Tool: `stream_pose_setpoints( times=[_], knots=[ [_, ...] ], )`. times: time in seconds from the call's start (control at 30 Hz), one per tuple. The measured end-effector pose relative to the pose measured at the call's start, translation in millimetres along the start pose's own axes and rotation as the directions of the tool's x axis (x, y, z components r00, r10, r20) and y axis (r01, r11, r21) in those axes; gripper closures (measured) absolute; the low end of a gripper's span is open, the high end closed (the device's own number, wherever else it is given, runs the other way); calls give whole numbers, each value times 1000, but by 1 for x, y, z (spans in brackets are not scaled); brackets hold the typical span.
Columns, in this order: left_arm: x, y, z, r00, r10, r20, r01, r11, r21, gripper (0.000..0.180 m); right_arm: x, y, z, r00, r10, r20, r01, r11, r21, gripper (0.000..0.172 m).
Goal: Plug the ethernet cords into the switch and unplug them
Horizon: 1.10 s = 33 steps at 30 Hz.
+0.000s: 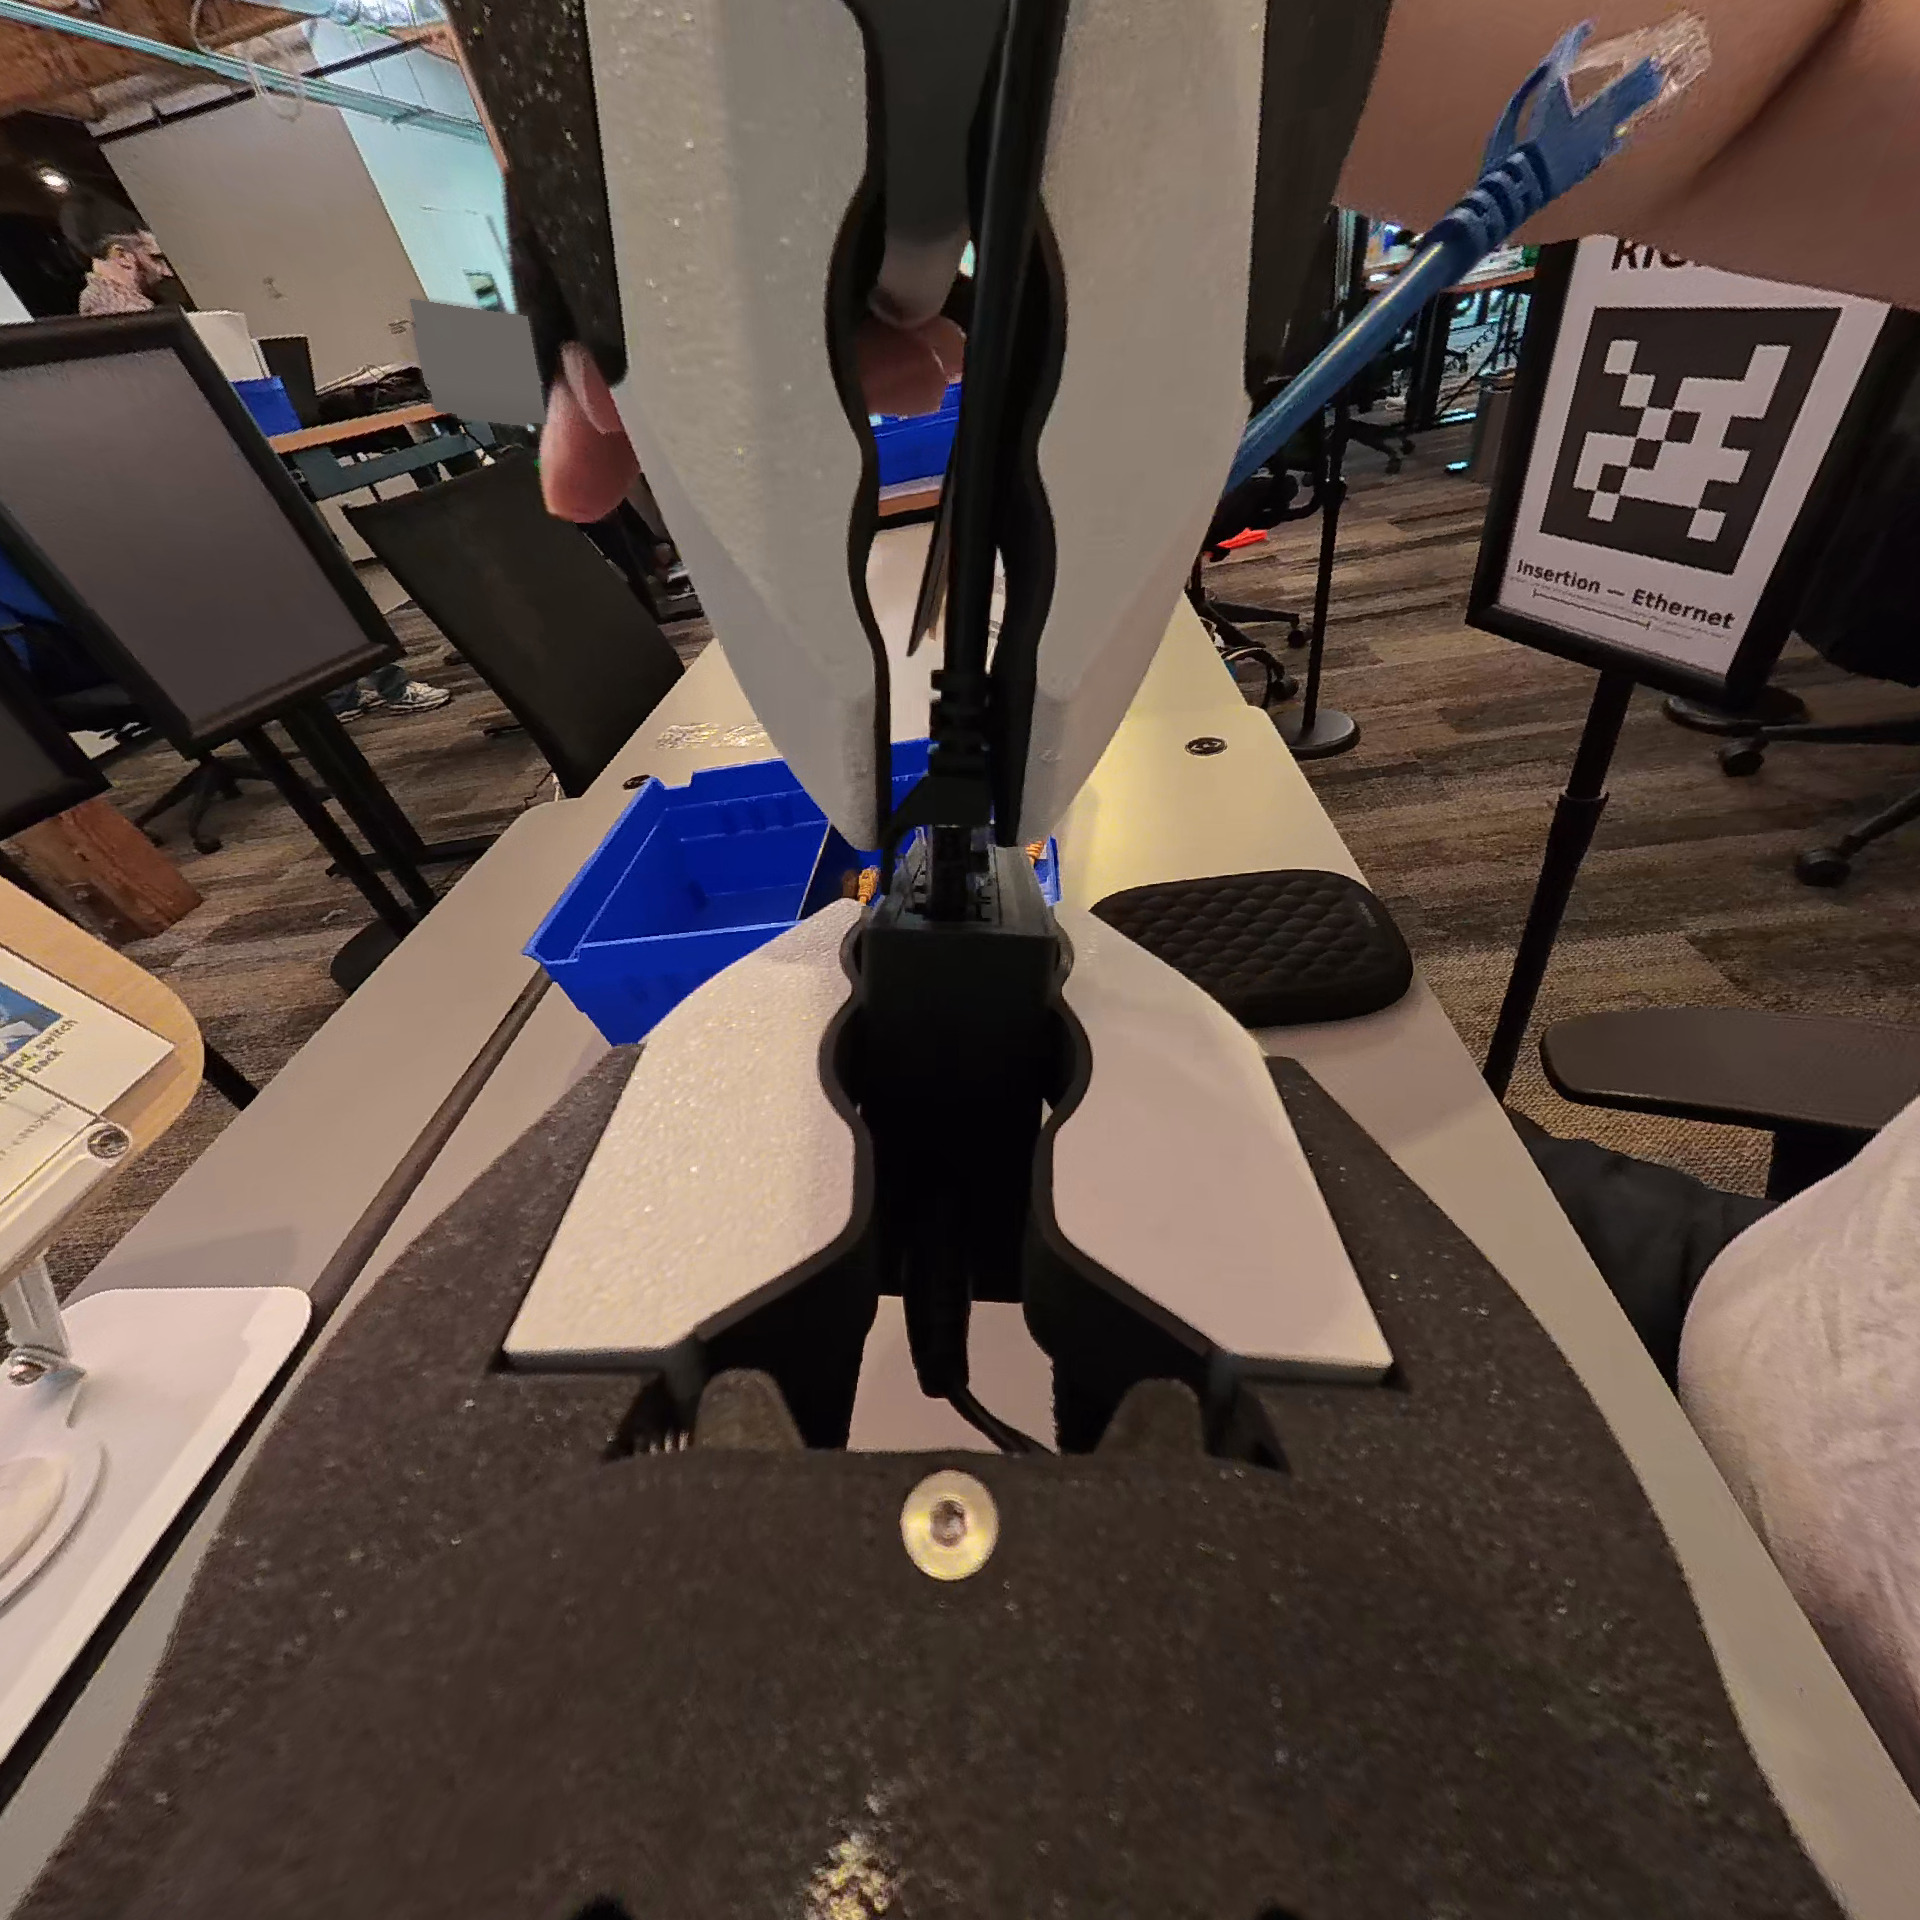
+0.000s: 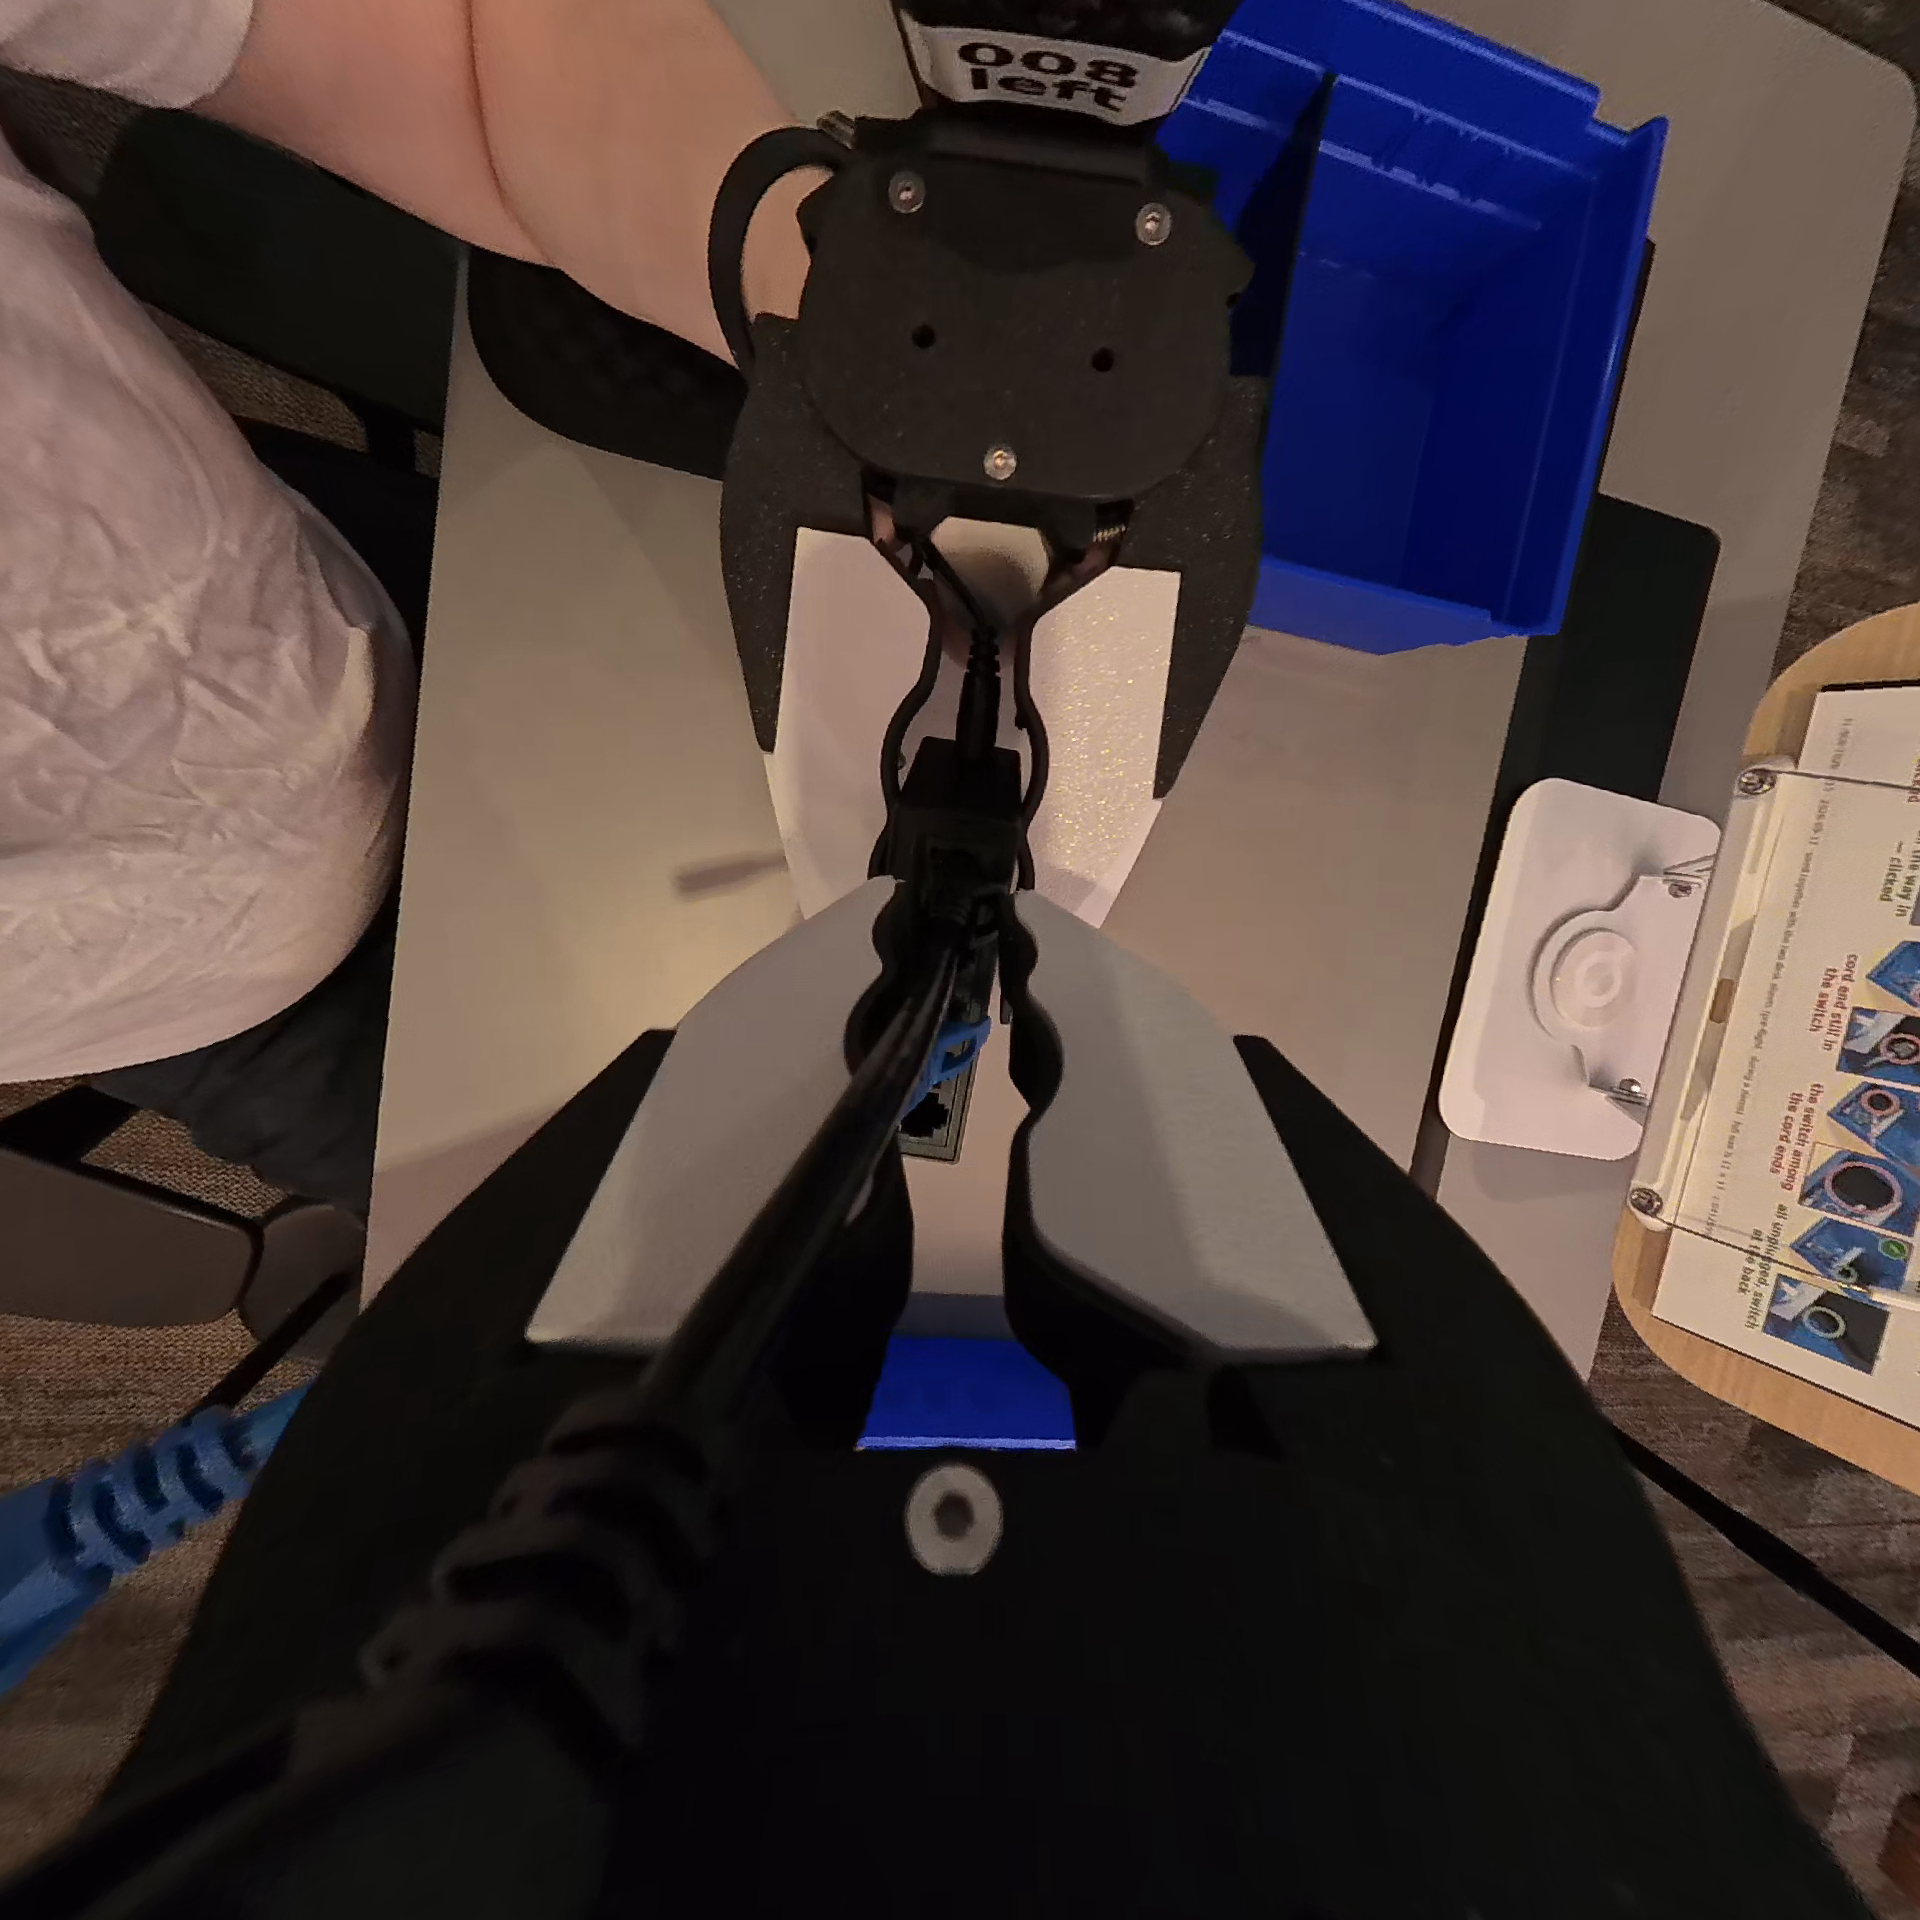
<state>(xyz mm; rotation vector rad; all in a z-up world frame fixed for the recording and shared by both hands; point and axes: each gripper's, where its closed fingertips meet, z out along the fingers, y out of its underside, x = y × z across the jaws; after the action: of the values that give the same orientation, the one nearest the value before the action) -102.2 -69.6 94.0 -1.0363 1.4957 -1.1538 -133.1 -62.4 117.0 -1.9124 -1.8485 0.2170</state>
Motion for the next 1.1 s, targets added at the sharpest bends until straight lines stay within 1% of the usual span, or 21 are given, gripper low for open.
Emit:
stream_pose_setpoints(
  times=[0.07,0.1,0.13,0.17,0.2,0.3,0.4,0.57,0.67,0.77,0.83,0.93,1.1],
  knots=[
    [-1,0,-1,1000,0,5,0,1000,-3,152,2,-1,0,1000,-8,-15,8,1000,2,157],
    [-1,0,-1,1000,7,6,-7,1000,-6,152,7,0,0,999,-3,-54,3,1000,-1,143],
    [-1,1,-1,1000,16,10,-16,1000,-15,152,16,3,0,994,7,-107,-9,1000,-17,147],
    [-1,0,0,1000,20,18,-20,1000,-18,152,15,4,0,996,11,-84,-13,1000,-22,150],
    [-1,-1,-1,999,25,21,-25,1000,-13,152,1,2,1,1000,-15,8,15,1000,-20,153],
    [-4,1,-4,998,52,34,-51,998,-25,152,3,1,4,989,-128,-74,125,991,-49,157],
    [-1,-1,-3,999,41,15,-40,999,-11,152,0,-1,3,993,-111,-37,110,993,-33,156],
    [2,0,-2,998,59,10,-59,998,-23,152,-5,-1,4,996,-92,12,93,996,-12,155],
    [3,0,-2,998,63,3,-63,998,-24,152,-6,-1,4,995,-99,13,99,995,-16,155],
    [2,-1,-2,996,84,11,-84,996,-18,152,-5,0,4,991,-130,-32,129,991,-37,157],
    [-1,-1,-2,989,139,48,-138,990,-17,152,-4,0,4,989,-141,-50,139,990,-37,158],
    [-2,2,1,987,145,62,-144,989,-14,152,-3,3,7,991,-124,-46,122,992,-40,159],
    [-6,14,8,972,212,99,-204,976,-80,151,-5,12,14,994,-100,-31,100,995,-26,159]
  ],
)
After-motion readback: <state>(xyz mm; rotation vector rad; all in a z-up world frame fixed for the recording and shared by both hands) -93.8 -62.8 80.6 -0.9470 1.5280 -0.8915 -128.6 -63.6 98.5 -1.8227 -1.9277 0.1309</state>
